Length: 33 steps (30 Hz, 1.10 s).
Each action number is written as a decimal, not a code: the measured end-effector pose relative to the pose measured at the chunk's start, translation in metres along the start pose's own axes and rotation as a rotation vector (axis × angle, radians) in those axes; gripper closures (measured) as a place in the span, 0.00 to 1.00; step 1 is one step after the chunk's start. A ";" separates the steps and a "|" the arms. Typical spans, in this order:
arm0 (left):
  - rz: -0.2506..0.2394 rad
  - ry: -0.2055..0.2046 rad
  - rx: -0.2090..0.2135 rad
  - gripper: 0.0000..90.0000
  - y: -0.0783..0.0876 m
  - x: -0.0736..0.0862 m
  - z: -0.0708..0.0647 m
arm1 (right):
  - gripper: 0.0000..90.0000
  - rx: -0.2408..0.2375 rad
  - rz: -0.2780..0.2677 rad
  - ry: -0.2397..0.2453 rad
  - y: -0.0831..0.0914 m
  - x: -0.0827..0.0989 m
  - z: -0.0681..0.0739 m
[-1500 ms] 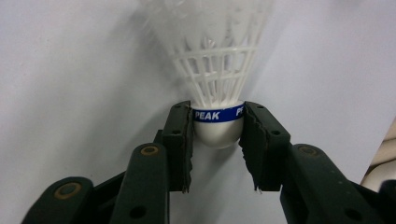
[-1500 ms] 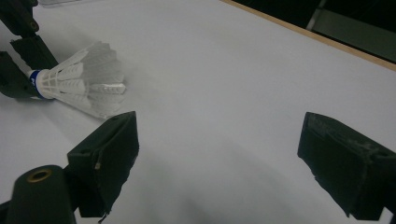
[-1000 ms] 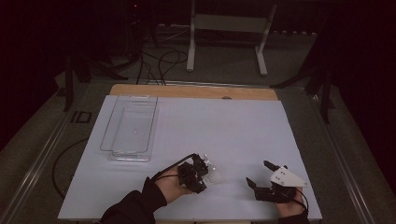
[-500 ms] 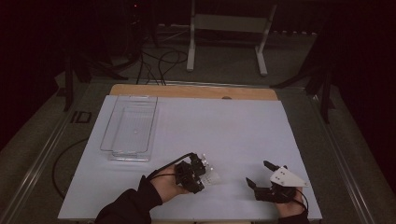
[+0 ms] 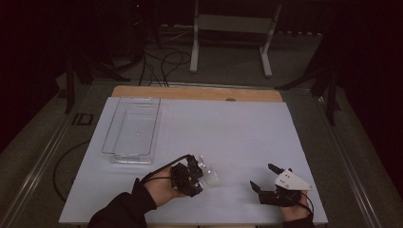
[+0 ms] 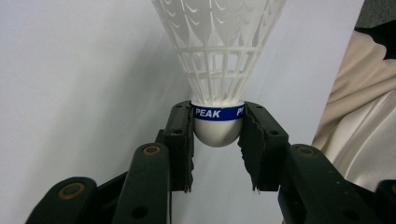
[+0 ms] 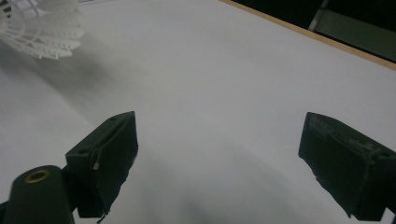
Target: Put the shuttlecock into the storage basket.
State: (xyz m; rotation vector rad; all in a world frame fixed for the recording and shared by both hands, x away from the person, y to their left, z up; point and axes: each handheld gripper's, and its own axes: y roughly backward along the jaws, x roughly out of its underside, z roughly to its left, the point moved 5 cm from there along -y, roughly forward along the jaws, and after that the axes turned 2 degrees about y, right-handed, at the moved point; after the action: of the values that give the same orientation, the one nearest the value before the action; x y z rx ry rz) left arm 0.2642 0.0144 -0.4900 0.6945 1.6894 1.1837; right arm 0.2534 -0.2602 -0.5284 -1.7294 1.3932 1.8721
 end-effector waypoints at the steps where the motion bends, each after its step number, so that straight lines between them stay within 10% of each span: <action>1: -0.005 0.002 0.002 0.73 0.002 0.000 0.001 | 0.13 0.001 0.000 0.000 0.000 0.000 0.000; 33: -0.047 -0.017 0.010 0.73 0.045 0.009 0.016 | 0.13 -0.006 0.008 -0.005 -0.001 0.001 0.001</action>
State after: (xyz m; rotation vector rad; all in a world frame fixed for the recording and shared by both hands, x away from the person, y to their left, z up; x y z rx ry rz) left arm 0.2722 0.0452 -0.4533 0.6653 1.6899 1.1346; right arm 0.2534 -0.2592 -0.5300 -1.7237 1.3964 1.8850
